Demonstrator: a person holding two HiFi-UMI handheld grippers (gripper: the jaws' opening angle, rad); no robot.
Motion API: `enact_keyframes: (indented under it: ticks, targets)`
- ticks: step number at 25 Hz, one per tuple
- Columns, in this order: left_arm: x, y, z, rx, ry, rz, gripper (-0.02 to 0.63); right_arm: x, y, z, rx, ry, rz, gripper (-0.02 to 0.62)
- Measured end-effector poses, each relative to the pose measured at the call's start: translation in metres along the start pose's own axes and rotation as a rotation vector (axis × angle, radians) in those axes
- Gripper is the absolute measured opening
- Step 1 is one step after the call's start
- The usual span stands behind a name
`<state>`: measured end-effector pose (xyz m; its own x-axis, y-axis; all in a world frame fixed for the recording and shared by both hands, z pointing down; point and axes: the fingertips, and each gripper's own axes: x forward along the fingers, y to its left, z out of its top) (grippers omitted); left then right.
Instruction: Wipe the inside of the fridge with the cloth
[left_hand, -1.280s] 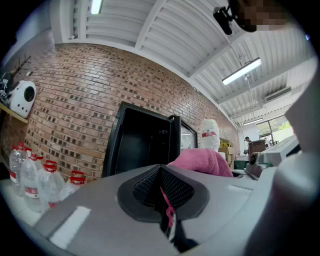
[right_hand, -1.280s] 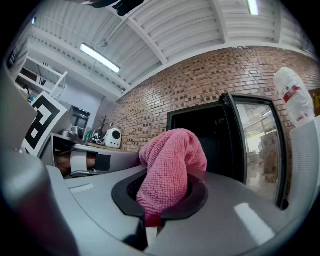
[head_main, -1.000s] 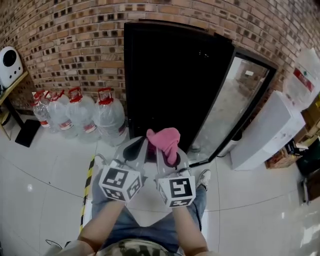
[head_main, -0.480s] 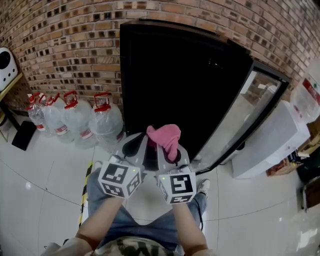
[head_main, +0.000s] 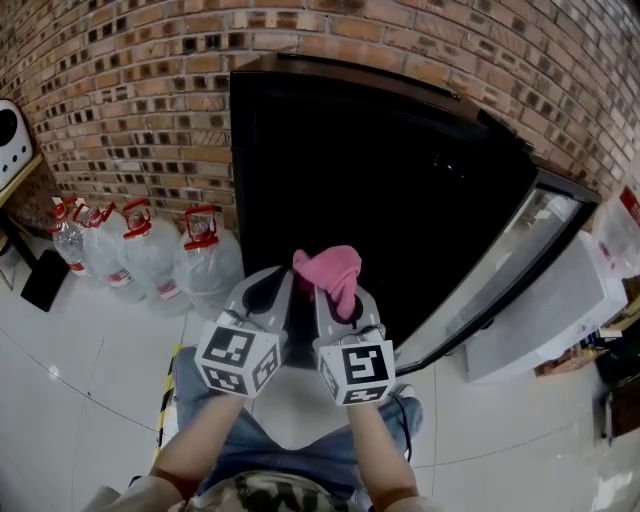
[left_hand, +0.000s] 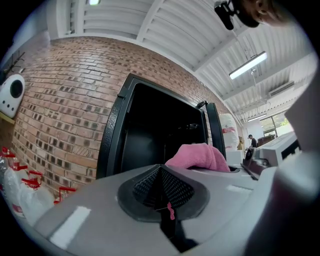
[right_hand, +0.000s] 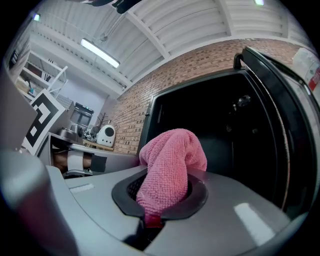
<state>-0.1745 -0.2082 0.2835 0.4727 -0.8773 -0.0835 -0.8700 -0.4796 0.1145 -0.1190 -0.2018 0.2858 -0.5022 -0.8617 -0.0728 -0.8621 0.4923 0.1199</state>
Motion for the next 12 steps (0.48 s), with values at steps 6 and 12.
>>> enact_keyframes:
  ticks: [6, 12]
  targets:
    - [0.028, 0.023, 0.013, -0.002, -0.008, 0.014, -0.005, 0.038, -0.012, 0.017, -0.004, -0.038, 0.042, 0.023]
    - [0.037, 0.041, 0.034, -0.002, -0.039, 0.022, -0.005, 0.084, -0.005, 0.072, 0.042, -0.129, 0.178, 0.023]
